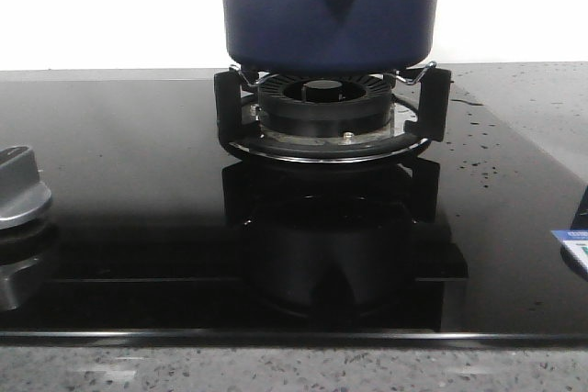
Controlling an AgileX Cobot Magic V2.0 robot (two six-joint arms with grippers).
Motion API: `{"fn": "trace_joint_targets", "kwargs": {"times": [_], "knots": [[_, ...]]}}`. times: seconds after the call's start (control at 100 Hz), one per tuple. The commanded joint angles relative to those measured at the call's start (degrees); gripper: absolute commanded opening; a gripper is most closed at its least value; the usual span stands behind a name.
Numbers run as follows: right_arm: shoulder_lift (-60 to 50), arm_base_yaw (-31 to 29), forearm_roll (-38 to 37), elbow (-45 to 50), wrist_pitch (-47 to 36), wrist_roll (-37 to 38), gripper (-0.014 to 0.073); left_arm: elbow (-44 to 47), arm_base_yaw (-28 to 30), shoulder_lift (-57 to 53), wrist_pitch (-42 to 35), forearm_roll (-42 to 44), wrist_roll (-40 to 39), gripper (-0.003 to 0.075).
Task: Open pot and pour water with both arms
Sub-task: 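Reach the right gripper to the light blue ribbed cup and grasp it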
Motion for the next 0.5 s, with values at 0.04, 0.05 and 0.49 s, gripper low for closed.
{"fn": "trace_joint_targets", "kwargs": {"times": [0.04, 0.05, 0.49], "knots": [[5.85, -0.1, -1.09, -0.4, -10.61, 0.36, 0.0617, -2.22, 0.02, -3.94, 1.11, -5.46, -0.69, 0.0333], [6.56, -0.1, -1.09, -0.4, -11.41, 0.36, 0.0617, -2.22, 0.02, -3.94, 1.11, -5.46, -0.69, 0.0333], [23.82, -6.23, 6.59, -0.4, -24.35, 0.36, 0.0617, -2.22, 0.02, -4.22, 0.99, -5.01, -0.69, 0.0333]]}}
